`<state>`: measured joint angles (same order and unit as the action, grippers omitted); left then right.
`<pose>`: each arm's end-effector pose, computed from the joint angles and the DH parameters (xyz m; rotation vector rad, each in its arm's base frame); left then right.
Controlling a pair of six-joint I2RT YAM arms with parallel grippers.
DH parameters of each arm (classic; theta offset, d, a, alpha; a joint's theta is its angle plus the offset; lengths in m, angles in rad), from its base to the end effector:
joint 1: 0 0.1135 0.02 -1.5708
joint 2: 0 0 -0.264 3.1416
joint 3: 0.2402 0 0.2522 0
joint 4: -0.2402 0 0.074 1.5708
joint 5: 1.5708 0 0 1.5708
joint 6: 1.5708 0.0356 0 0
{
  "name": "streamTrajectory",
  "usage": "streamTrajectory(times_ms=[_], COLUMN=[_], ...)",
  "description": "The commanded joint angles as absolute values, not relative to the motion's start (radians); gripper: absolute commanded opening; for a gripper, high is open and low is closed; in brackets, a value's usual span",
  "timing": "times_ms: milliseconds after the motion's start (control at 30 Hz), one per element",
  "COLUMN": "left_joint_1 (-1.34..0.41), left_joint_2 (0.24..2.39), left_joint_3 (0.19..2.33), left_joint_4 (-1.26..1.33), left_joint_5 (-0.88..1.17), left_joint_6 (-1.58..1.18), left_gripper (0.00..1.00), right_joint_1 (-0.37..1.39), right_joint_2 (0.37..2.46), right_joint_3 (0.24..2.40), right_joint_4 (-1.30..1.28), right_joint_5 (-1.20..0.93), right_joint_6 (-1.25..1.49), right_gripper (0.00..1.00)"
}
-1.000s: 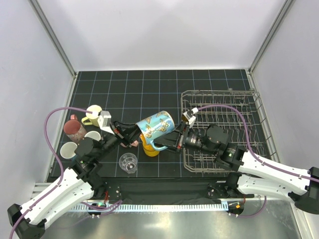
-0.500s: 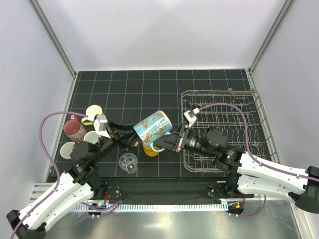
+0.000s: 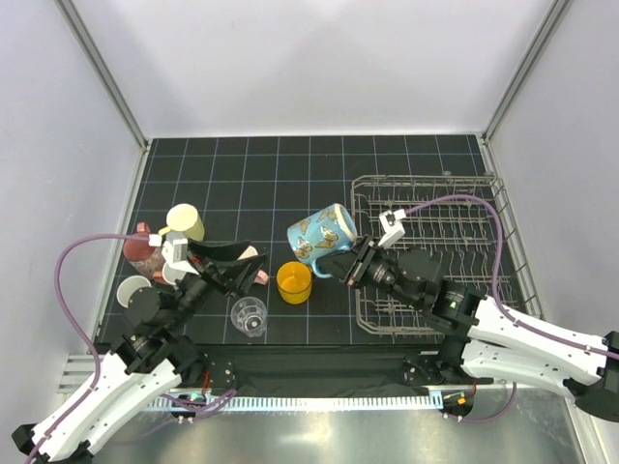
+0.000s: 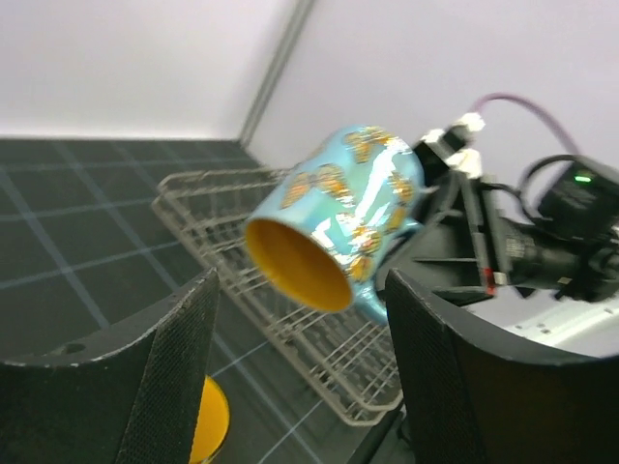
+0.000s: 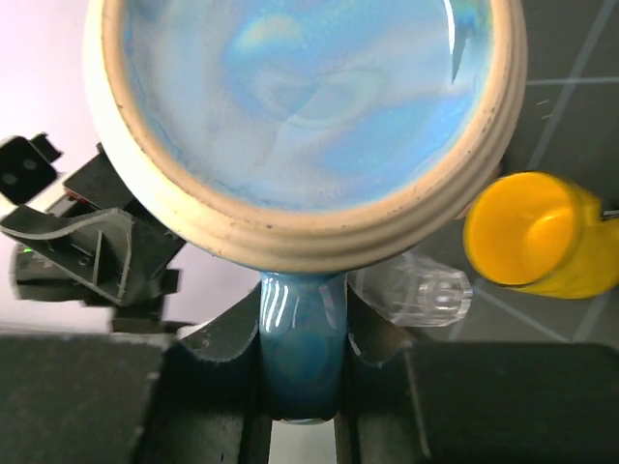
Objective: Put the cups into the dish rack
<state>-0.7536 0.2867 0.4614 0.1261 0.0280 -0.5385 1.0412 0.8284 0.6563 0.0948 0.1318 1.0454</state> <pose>0.0739 -0.0707 0.3223 0.1709 1.3435 -1.1215 0.1061 0.1721 0.3168 0.1180 1.8672 1.4314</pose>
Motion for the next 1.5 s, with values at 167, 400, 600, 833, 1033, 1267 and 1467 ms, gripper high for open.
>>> streamTrajectory(times_ms=[167, 400, 600, 833, 1033, 1267, 1467], left_joint_1=[-0.756, -0.758, -0.758, -0.756, -0.756, -0.756, -0.756], left_joint_2=[0.285, 0.385, 0.420, 0.391, 0.406, 0.509, 0.522], left_joint_3=[0.584, 0.719, 0.744, 0.732, 0.741, 0.779, 0.747], left_joint_4=[-0.219, -0.412, -0.454, -0.486, -0.500, -0.511, -0.453], left_joint_5=[-0.245, -0.196, -0.152, -0.161, -0.175, -0.115, -0.126], left_joint_6=[-0.743, -0.807, -0.818, -0.856, -0.845, -0.818, -0.833], left_gripper=[0.72, 0.72, 0.72, 0.72, 0.72, 0.74, 0.76], right_joint_1=[1.046, 0.924, 0.524, 0.316, 0.198, 0.094, 0.063], right_joint_2=[0.716, 0.801, 0.836, 0.971, 1.058, 1.158, 1.212], right_joint_3=[0.865, 0.996, 0.942, 0.934, 0.864, 0.769, 0.798], right_joint_4=[-0.282, -0.589, -0.543, -0.525, -0.448, -0.232, -0.184], right_joint_5=[0.644, 0.954, 0.716, 0.753, 0.788, 0.683, 0.684], right_joint_6=[0.847, 0.694, 0.594, 0.584, 0.660, 0.597, 0.606], right_gripper=[0.04, 0.04, 0.04, 0.04, 0.04, 0.04, 0.04])
